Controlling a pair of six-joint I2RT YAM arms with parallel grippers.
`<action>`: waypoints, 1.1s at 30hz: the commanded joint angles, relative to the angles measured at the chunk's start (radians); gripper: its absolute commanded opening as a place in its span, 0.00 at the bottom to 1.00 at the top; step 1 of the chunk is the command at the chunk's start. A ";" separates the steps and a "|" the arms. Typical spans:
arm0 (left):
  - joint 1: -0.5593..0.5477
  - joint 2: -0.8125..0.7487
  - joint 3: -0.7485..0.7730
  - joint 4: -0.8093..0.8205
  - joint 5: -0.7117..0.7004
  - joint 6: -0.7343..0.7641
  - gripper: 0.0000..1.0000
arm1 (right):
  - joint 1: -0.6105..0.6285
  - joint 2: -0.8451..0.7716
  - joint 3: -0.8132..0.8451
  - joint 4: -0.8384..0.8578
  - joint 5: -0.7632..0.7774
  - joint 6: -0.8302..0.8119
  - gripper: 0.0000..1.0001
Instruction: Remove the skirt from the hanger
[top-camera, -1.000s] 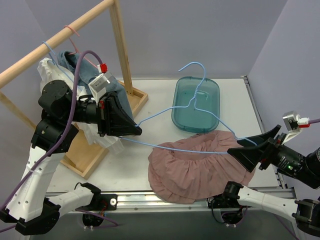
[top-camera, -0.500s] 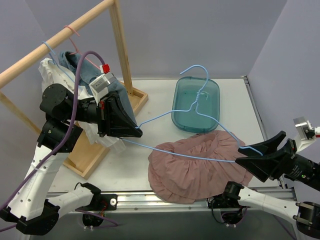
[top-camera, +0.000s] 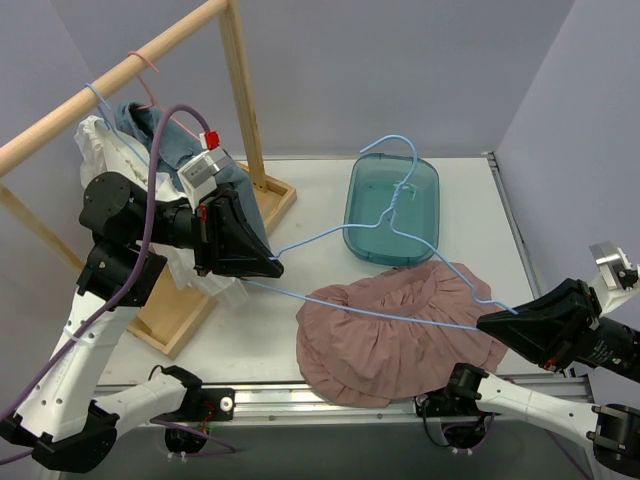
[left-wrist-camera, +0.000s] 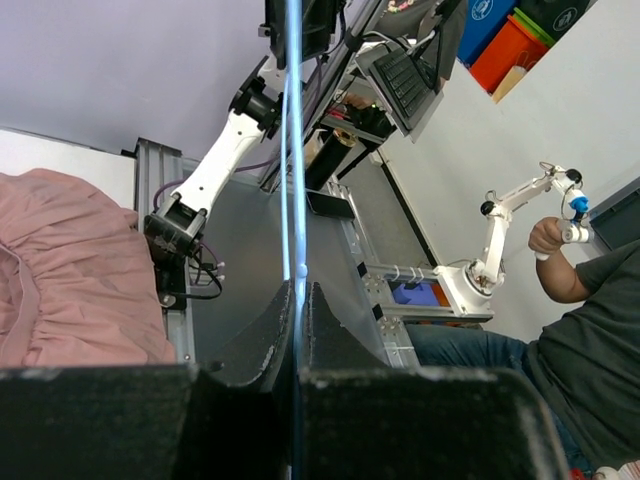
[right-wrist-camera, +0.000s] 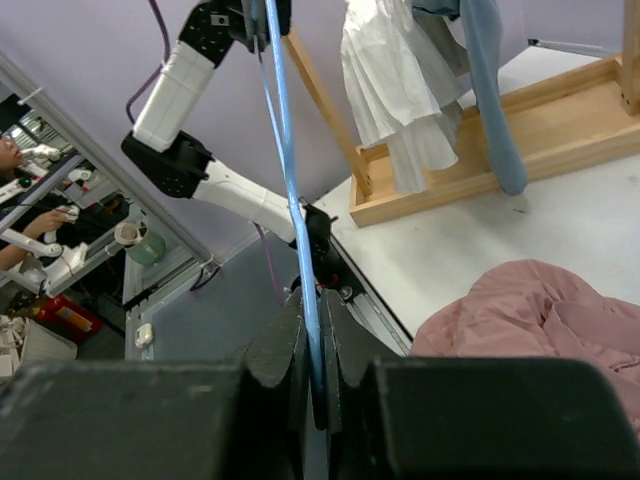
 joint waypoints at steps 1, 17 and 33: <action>-0.005 -0.013 -0.006 0.061 0.016 -0.011 0.02 | 0.009 0.042 0.016 0.045 -0.039 -0.030 0.00; 0.064 -0.088 0.214 -0.698 -0.862 0.461 0.94 | 0.003 0.098 0.056 0.119 0.148 -0.034 0.00; 0.064 -0.372 -0.136 -0.768 -1.190 0.469 0.94 | -0.008 0.466 0.074 0.468 0.486 -0.453 0.00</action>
